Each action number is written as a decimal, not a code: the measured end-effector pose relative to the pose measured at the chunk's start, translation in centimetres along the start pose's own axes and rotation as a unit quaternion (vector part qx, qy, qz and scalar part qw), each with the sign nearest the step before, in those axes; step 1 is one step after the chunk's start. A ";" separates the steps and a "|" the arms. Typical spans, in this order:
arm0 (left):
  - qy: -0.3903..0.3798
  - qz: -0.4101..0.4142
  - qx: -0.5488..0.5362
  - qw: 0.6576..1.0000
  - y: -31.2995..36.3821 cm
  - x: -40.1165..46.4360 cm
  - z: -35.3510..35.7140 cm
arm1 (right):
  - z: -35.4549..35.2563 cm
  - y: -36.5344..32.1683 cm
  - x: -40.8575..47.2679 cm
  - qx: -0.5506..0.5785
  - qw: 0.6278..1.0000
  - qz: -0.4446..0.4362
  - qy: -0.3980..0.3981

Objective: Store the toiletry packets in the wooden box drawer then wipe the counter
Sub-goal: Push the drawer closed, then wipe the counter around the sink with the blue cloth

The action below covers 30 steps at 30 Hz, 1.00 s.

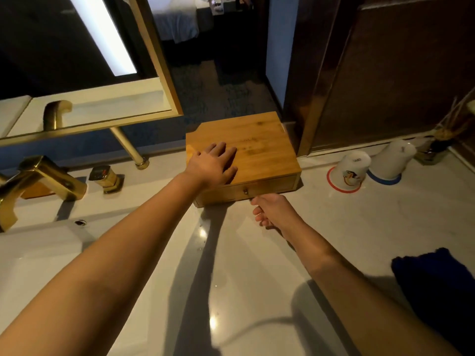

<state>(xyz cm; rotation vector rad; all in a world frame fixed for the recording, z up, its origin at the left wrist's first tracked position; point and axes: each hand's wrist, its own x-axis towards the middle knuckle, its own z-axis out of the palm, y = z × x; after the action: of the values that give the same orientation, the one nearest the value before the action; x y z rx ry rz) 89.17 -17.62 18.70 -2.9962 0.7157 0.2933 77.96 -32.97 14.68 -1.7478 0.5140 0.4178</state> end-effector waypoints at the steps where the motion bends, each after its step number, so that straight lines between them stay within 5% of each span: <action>1: -0.003 -0.008 0.009 1.000 0.7 -0.3 -0.7 | -0.7 0.1 -0.8 -0.022 1.000 -0.010 0.000; 5: 0.073 -0.041 -0.078 0.993 5.6 -4.0 -1.9 | -3.7 1.0 -4.4 -0.191 0.977 -0.091 0.035; 9: 0.175 -0.017 -0.171 0.969 12.7 -10.1 1.9 | -7.1 3.0 -8.3 -0.428 0.872 -0.210 0.110; 12: 0.178 -0.032 -0.237 0.955 17.8 -13.9 5.4 | -10.2 5.7 -10.7 -0.493 0.824 -0.244 0.138; 20: 0.045 -0.062 -0.193 0.978 28.0 -20.3 12.4 | -21.2 15.7 -15.9 -0.501 0.817 -0.239 0.157; 30: 0.033 -0.093 -0.143 0.985 31.1 -21.3 14.3 | -29.5 20.7 -17.3 -0.573 0.791 -0.212 -0.014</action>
<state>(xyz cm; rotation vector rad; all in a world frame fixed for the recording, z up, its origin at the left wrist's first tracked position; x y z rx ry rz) 54.00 -34.68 8.76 -3.3288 0.4226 0.3146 52.40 -63.70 13.81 -2.9311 -0.2881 0.4594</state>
